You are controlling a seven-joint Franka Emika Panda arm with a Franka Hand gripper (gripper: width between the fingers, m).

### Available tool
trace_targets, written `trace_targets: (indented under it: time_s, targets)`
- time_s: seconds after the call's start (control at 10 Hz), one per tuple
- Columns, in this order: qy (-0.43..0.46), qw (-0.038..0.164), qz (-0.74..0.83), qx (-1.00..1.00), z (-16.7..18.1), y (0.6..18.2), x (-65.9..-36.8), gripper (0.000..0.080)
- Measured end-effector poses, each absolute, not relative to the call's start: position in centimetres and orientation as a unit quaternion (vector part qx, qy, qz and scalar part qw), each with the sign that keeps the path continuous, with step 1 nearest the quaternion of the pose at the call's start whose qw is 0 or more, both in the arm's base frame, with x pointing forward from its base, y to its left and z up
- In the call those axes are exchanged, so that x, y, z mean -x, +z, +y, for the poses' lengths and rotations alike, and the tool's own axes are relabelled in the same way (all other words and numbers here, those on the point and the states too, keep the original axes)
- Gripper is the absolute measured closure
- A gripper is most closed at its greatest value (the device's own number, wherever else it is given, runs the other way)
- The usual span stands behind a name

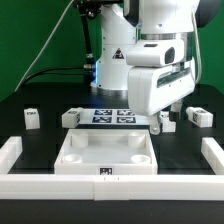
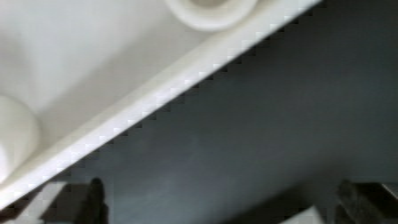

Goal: Assemble one leg

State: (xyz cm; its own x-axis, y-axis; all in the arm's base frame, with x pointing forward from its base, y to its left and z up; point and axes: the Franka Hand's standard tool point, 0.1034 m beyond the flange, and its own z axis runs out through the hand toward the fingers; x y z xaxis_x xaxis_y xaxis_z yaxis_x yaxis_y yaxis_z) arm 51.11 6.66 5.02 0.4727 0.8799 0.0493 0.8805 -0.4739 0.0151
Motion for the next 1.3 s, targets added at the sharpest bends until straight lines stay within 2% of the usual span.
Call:
trace_targets:
  time_s: [0.2,0.7,0.9,1.3]
  targets:
    - [-0.005,-0.001,-0.561,0.828,5.2,5.0,-50.8,0.0150]
    - [-0.005,-0.002,-0.568,0.823,5.1,4.8,-50.6,0.0150]
    - [-0.015,-0.017,-0.643,0.766,3.3,4.1,-49.3,0.0150]
    - [-0.002,-0.017,-0.687,0.726,0.7,3.4,-47.9,0.0150]
